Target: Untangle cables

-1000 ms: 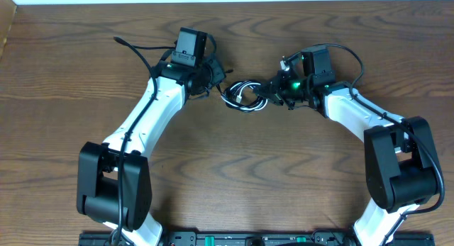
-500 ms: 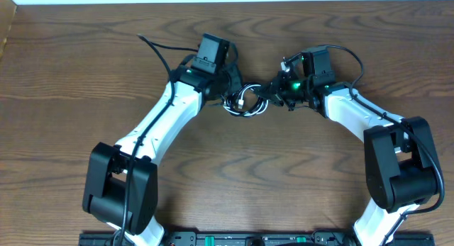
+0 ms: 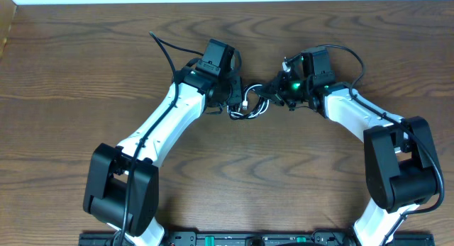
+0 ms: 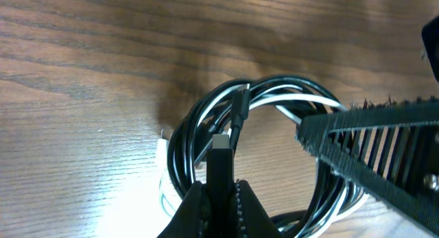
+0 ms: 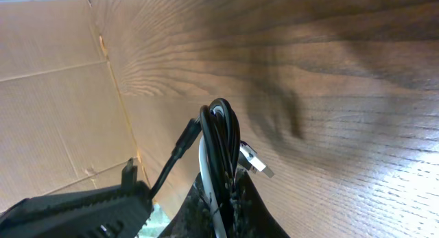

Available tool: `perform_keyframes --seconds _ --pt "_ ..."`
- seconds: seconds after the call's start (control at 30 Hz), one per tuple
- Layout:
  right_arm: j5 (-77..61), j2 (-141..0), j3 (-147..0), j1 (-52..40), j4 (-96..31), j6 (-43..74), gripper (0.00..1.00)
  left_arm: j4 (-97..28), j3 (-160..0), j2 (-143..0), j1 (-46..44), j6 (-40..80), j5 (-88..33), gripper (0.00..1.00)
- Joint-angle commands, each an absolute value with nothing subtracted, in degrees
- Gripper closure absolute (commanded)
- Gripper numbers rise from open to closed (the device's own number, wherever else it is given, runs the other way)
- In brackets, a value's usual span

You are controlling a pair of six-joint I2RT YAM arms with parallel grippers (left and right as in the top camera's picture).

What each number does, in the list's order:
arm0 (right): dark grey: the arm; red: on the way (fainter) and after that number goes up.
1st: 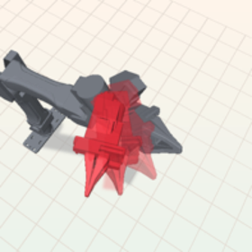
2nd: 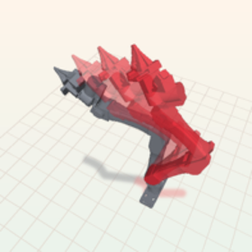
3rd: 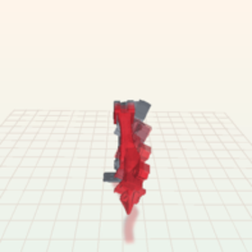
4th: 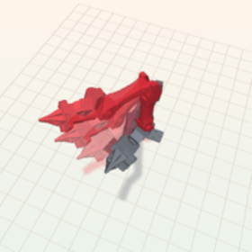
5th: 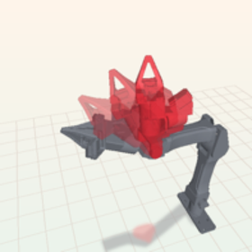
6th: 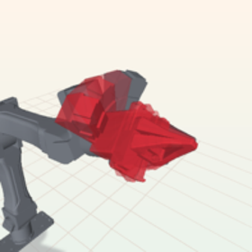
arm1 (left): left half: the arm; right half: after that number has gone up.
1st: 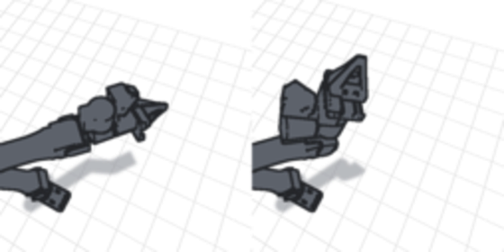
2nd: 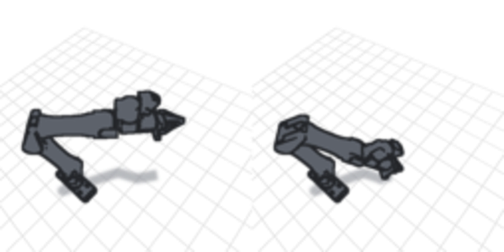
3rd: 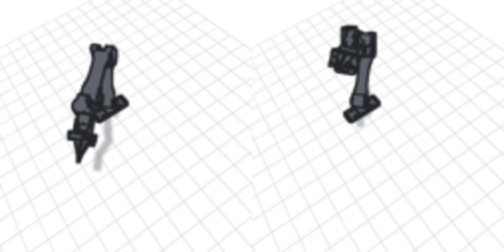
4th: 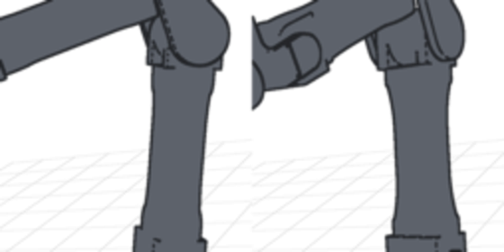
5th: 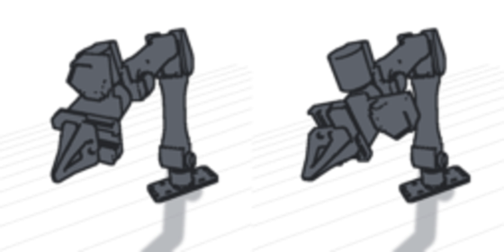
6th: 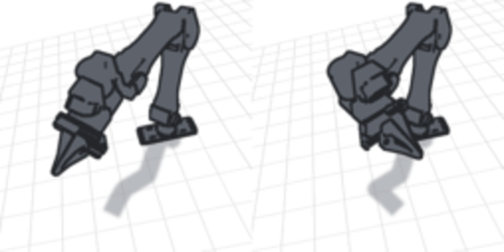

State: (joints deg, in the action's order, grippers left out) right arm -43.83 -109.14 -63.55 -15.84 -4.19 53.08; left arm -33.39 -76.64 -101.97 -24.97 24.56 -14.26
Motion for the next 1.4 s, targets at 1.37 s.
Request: perform_keyframes --seconds 1.37 --pt "-62.59 -109.01 -63.68 -17.78 14.85 46.0 0.99 -32.95 -77.8 -100.51 -24.23 7.79 -26.33 0.92"
